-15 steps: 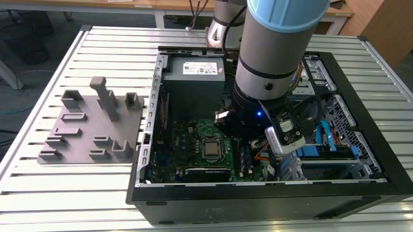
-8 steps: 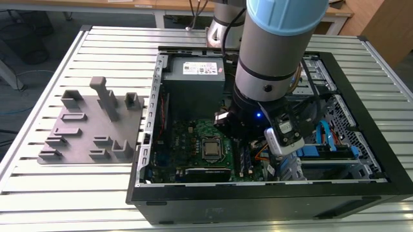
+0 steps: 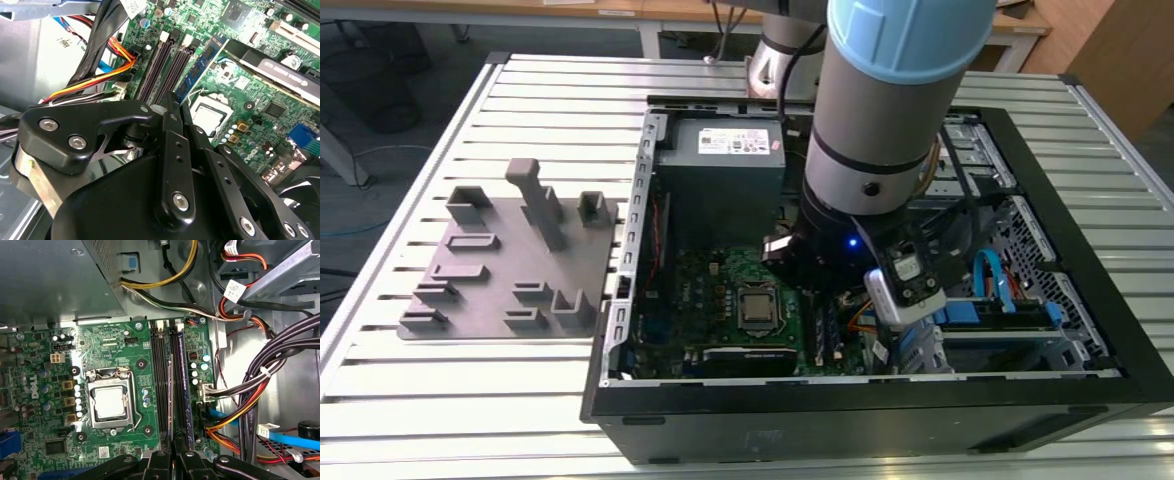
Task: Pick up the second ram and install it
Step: 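Insert the second ram into the second slot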
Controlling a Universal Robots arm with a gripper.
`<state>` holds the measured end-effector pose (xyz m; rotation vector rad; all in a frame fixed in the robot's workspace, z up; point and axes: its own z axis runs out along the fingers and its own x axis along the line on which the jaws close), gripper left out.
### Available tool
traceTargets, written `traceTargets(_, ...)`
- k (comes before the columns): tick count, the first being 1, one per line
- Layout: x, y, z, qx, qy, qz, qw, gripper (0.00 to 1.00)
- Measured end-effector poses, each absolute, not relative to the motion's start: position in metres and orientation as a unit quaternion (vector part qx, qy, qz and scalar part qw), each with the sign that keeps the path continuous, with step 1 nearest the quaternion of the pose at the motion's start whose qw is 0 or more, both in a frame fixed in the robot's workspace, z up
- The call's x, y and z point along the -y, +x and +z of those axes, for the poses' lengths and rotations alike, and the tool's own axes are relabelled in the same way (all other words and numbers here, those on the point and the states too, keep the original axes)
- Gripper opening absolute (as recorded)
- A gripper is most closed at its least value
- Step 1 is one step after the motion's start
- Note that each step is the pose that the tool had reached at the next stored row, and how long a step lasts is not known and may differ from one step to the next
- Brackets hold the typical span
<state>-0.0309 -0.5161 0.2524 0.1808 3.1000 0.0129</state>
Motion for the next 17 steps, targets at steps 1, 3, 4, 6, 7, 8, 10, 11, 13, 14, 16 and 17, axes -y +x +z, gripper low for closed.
traceTargets(1,0.516,-0.0309,0.252,-0.998,0.058,0.004,0.018,0.14)
traceTargets(3,0.516,-0.0309,0.2511,-0.998,0.058,0.004,0.018,0.14)
traceTargets(4,0.516,-0.031,0.2506,-0.998,0.058,0.004,0.018,0.14)
traceTargets(6,0.5159,-0.0309,0.2497,-0.998,0.058,0.004,0.018,0.14)
traceTargets(7,0.5159,-0.0309,0.2491,-0.998,0.058,0.004,0.018,0.14)
traceTargets(8,0.5159,-0.0309,0.2484,-0.998,0.058,0.004,0.018,0.14)
traceTargets(10,0.5159,-0.0309,0.2469,-0.998,0.058,0.004,0.018,0.14)
traceTargets(11,0.5159,-0.0309,0.2461,-0.998,0.058,0.004,0.018,0.14)
traceTargets(13,0.5158,-0.0309,0.2446,-0.998,0.058,0.004,0.018,0.14)
traceTargets(14,0.5158,-0.0309,0.244,-0.998,0.058,0.004,0.018,0.14)
traceTargets(16,0.5158,-0.0309,0.2432,-0.998,0.058,0.004,0.018,0.14)
traceTargets(17,0.5157,-0.0309,0.2426,-0.998,0.058,0.004,0.018,0.14)
